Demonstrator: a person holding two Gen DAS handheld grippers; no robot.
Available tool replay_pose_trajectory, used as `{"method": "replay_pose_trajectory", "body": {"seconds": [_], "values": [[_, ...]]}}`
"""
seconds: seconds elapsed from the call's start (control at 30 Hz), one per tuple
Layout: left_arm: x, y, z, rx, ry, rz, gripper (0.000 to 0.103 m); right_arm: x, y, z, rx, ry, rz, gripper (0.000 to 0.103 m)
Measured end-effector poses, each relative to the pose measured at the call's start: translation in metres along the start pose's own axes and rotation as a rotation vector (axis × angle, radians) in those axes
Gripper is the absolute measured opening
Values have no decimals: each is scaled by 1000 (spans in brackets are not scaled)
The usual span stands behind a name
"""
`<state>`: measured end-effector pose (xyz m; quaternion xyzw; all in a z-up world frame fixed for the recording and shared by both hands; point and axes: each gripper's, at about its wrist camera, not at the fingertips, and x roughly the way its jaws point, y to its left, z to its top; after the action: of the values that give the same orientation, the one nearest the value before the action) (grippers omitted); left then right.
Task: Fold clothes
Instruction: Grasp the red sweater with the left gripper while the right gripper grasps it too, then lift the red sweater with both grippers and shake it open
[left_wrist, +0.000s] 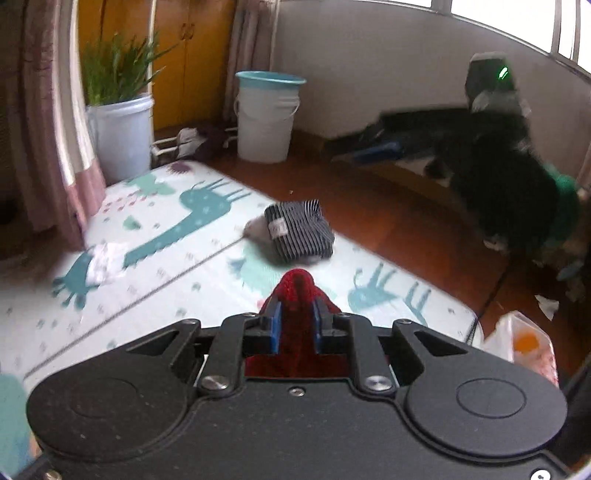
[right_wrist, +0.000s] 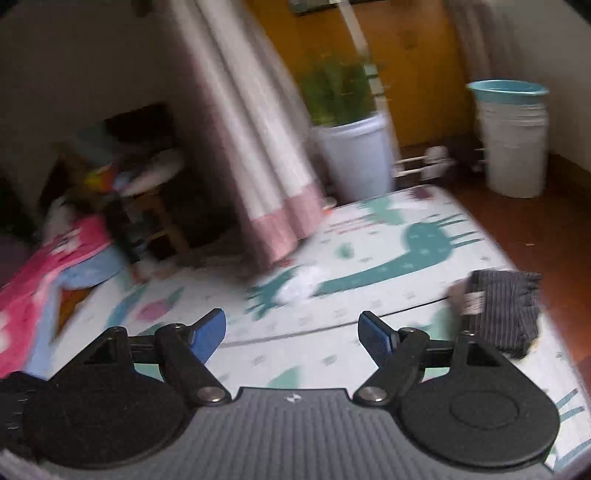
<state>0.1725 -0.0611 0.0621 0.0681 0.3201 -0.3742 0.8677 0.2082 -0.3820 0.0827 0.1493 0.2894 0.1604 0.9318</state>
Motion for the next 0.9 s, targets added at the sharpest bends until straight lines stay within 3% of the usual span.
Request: {"method": "replay_pose_trajectory", "body": {"seconds": [0.17, 0.3, 0.5, 0.67, 0.73, 0.77, 0.83, 0.9], "values": [[-67, -6, -40, -145, -3, 51, 14, -52, 54, -25, -76, 62, 138, 79], [-74, -1, -60, -195, 24, 88, 14, -49, 94, -83, -238, 153, 222, 79], [-90, -15, -70, -218, 14, 77, 14, -20, 162, -206, -706, 329, 142, 84], [-109, -19, -67, -233, -28, 38, 14, 6, 179, -257, -906, 340, 80, 80], [-116, -17, -67, -247, -40, 23, 14, 11, 174, -253, -879, 332, 97, 59], [-119, -14, -69, -261, -41, 20, 14, 13, 172, -251, -866, 329, 105, 54], [-122, -5, -74, -296, -33, 18, 14, 15, 164, -242, -829, 335, 118, 23], [-124, 6, -81, -331, -7, 23, 14, 14, 157, -227, -786, 355, 146, 19]]}}
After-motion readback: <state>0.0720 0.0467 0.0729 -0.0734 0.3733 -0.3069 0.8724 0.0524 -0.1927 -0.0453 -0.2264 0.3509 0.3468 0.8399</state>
